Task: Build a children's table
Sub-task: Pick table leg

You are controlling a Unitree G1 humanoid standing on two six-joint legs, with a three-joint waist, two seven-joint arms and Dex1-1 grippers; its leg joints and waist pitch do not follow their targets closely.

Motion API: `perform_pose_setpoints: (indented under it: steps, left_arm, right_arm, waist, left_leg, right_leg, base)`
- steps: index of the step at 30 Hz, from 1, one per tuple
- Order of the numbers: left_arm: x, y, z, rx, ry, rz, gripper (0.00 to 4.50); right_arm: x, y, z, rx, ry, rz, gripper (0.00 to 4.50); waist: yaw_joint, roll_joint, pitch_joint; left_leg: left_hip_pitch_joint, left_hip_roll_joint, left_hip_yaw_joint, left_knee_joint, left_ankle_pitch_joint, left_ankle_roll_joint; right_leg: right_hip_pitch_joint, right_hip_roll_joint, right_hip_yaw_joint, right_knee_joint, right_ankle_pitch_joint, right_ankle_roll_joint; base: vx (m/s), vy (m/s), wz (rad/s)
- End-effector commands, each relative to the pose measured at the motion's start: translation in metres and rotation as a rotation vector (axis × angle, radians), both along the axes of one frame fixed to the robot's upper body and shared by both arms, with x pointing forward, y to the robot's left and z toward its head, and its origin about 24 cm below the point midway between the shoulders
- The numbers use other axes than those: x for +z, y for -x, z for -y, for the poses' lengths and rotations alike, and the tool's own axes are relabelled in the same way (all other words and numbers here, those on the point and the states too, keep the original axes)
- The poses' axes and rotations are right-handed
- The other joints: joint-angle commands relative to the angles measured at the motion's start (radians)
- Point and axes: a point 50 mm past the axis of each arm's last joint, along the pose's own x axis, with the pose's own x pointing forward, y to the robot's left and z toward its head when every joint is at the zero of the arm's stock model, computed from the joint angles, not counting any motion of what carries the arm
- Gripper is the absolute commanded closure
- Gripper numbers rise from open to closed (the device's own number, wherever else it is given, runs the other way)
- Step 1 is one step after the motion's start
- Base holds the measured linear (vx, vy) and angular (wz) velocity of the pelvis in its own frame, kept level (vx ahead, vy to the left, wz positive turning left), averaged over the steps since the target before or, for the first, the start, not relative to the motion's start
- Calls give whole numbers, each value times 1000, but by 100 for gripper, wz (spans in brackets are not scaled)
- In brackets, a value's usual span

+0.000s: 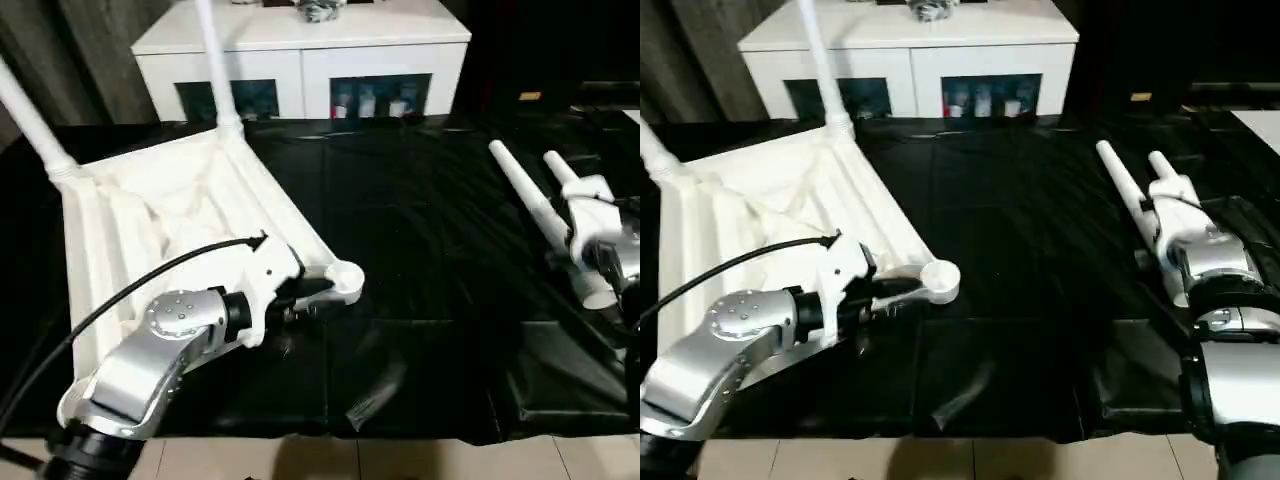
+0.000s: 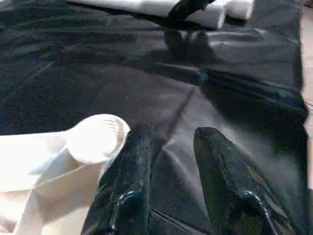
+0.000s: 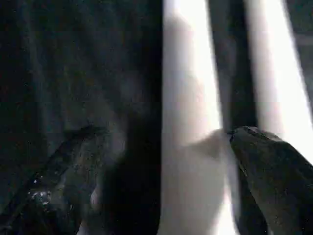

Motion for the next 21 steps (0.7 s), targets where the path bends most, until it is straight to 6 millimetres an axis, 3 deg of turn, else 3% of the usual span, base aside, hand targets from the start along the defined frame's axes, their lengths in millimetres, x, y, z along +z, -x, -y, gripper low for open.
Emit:
perform_pose_setpoints:
  steps: [1,7,8,10,21]
  left_arm:
    - [3,2,1,-19,-7,-4,291]
    - [6,2,-1,-14,-8,-4,291]
    - [7,2,-2,-14,-13,-4,291]
    - [8,2,-2,-12,-17,-6,291]
    - [11,1,-5,-9,-26,0,291]
  right_arm:
    - [2,2,3,-3,-8,-33,7]
    - [-2,8,7,-37,-89,-80,7]
    - [-2,8,7,-36,-98,-83,32]
    - [-1,8,6,-25,-122,-96,40]
    - [-13,11,-7,41,-202,-187,145]
  waist:
    - [1,-31,-63]
    - [-2,-32,-57]
    - [-3,-34,-56]
    - [-4,-33,-55]
    - [-1,-34,-59]
  left_leg:
    - [7,16,7,-56,-202,64]
    - [6,15,3,-58,-278,37]
    - [4,15,1,-58,-285,32]
    - [4,14,1,-58,-297,30]
    - [0,16,0,-56,-252,39]
  right_leg:
    - [51,-23,14,-62,-238,-279]
    - [44,-23,13,-66,-340,-246]
    - [46,-25,12,-66,-358,-238]
    - [42,-25,12,-69,-377,-231]
    - [46,-24,13,-60,-305,-257]
  base:
    - [0,0,0]
    - [0,0,0]
    - [0,0,0]
    - [0,0,0]
    - [0,0,0]
